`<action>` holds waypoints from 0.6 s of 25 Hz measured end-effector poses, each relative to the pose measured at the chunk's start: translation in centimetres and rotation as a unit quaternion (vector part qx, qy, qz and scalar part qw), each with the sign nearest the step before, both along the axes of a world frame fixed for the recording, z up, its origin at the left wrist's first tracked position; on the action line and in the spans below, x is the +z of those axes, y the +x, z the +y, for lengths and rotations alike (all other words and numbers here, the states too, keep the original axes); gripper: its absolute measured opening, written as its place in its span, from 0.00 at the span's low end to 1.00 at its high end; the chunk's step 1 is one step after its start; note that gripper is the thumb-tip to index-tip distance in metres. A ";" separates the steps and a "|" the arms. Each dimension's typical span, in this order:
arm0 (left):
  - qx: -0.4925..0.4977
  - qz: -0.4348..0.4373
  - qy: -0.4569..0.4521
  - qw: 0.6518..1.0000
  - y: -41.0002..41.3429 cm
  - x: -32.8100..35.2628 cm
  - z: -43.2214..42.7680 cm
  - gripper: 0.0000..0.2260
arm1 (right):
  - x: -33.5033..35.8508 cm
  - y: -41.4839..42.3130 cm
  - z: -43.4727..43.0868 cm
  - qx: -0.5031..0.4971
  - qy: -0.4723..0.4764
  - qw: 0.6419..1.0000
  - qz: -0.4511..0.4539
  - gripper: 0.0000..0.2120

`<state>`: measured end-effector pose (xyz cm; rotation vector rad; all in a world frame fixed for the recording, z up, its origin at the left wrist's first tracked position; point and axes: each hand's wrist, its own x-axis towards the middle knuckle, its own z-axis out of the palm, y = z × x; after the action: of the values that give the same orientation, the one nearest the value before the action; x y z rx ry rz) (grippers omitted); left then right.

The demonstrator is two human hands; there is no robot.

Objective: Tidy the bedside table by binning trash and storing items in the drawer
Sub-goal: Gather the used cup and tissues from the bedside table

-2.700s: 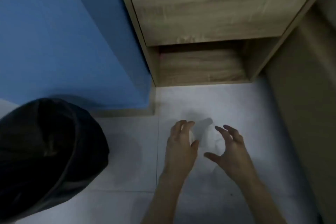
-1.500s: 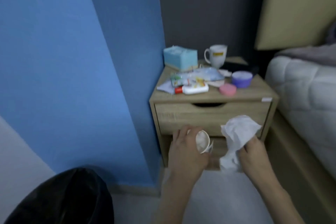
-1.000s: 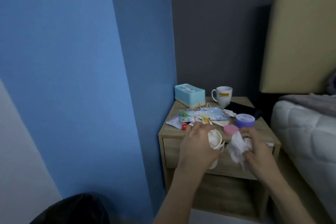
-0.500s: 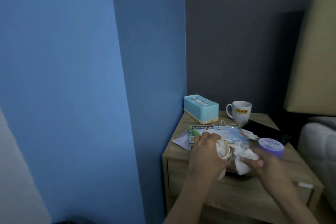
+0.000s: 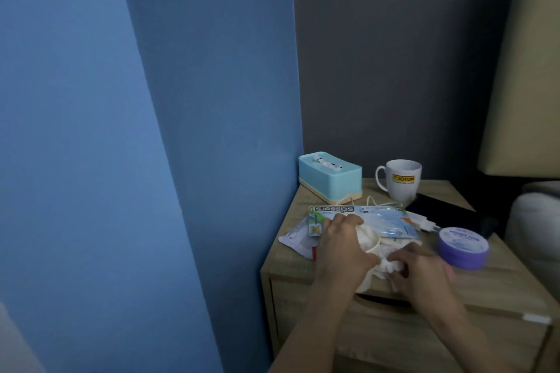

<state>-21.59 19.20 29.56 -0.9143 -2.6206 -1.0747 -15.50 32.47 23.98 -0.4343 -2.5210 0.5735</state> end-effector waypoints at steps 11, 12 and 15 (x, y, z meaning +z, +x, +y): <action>-0.002 0.013 0.008 1.000 -2.8 -0.5 2.0 0.33 | 0.3 -1.5 -0.2 0.014 0.041 0.997 -0.063 0.22; -0.001 0.020 0.004 1.000 -2.6 -0.9 1.7 0.35 | 0.1 -1.0 -0.4 0.009 0.054 0.998 -0.041 0.23; 0.008 0.074 0.048 0.996 -0.9 -3.3 0.2 0.31 | -1.5 0.3 -0.6 -0.001 0.097 0.995 -0.004 0.27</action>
<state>-22.51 19.35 26.26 -0.9142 -2.4316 -1.0752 -15.17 31.87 22.45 -0.3680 -2.5524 0.3218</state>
